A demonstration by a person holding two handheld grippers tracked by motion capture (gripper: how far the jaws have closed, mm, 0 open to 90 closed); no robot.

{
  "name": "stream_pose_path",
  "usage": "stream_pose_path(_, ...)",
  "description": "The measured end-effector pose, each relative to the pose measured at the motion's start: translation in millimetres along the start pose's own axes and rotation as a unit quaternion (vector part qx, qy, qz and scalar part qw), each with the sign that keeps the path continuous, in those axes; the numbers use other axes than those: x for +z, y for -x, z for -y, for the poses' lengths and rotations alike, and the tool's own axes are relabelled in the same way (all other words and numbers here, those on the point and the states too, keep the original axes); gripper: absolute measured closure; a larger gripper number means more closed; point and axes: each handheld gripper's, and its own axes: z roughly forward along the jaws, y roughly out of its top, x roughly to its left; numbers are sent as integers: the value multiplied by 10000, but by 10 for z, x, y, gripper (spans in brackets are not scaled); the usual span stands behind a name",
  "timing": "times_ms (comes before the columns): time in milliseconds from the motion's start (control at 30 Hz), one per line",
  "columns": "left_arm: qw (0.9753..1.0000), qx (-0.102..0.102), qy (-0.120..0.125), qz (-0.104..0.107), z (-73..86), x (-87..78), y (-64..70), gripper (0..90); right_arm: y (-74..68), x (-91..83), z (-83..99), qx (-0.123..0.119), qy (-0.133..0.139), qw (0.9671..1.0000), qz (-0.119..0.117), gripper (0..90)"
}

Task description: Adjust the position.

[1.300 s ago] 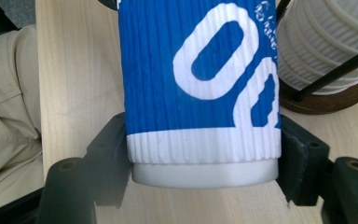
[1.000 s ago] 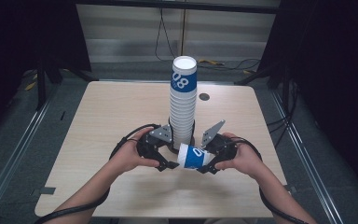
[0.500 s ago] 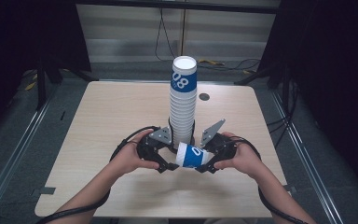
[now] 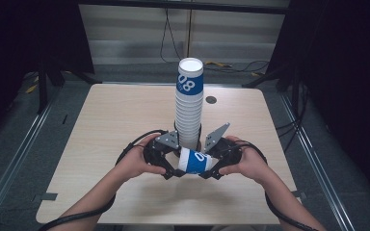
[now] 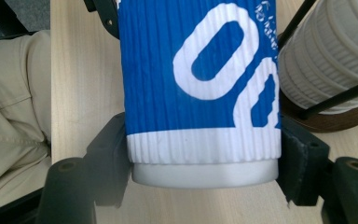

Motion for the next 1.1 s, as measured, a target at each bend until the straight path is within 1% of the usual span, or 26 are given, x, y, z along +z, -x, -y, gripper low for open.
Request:
stream_pose_path(67, 10000, 47, -20, 4, -3, 5, 2, 84, 0, 5, -12, -63, 14, 10000, 3, 296)
stream_pose_path(100, 10000, 60, 22, 18, -4, 9, 6, 90, -2, 8, -16, -52, 0, 10000, -4, 296)
stream_pose_path(167, 9999, 112, 43, 54, -4, 8, 9, 123, -1, 9, -17, -65, -5, 10000, 4, 296)
stream_pose_path(200, 9999, 102, 53, 66, -3, 5, 16, 142, 1, 9, -14, -70, -5, 10000, 5, 296)
stream_pose_path(233, 9999, 99, 79, 59, -5, 5, 17, 145, 5, 6, -9, -69, -9, 10000, 19, 296)
stream_pose_path(300, 9999, 151, 54, 50, -10, 0, 14, 147, 5, 4, -5, -51, 8, 10000, 12, 296)
stream_pose_path(467, 9999, 156, 21, 52, -18, -4, 24, 149, 2, 9, -13, -121, 10, 9999, 31, 296)
stream_pose_path(500, 9998, 189, -5, 55, -21, -8, 22, 151, 3, 12, -14, -139, -3, 9999, 32, 296)
stream_pose_path(533, 9997, 232, -32, 40, -27, -13, 21, 152, 1, 12, -15, -136, -16, 9999, 24, 296)
stream_pose_path(567, 9998, 197, -16, 29, -31, -13, 30, 154, 2, 15, -15, -140, -17, 9999, 28, 296)
stream_pose_path(633, 9997, 235, -21, 1, -41, -17, 36, 158, 1, 20, -12, -132, -13, 9999, 42, 295)
stream_pose_path(800, 9995, 286, -138, 11, -58, -34, 32, 169, 4, 36, -5, -112, 7, 9999, 19, 295)
stream_pose_path(833, 9995, 286, -156, -20, -64, -40, 40, 170, 4, 39, -3, -104, 7, 9999, 7, 294)
stream_pose_path(867, 9993, 329, -176, -30, -72, -45, 40, 171, 4, 46, -1, -83, 25, 10000, 18, 293)
stream_pose_path(900, 9993, 319, -202, -31, -80, -52, 46, 173, 1, 49, -1, -77, 36, 10000, 18, 293)
stream_pose_path(1033, 9989, 332, -325, -59, -105, -73, 54, 183, -1, 70, 2, -65, 99, 9999, 27, 291)
stream_pose_path(1100, 9983, 368, -435, -93, -118, -88, 59, 189, -7, 84, 8, -4, 130, 9999, 18, 289)
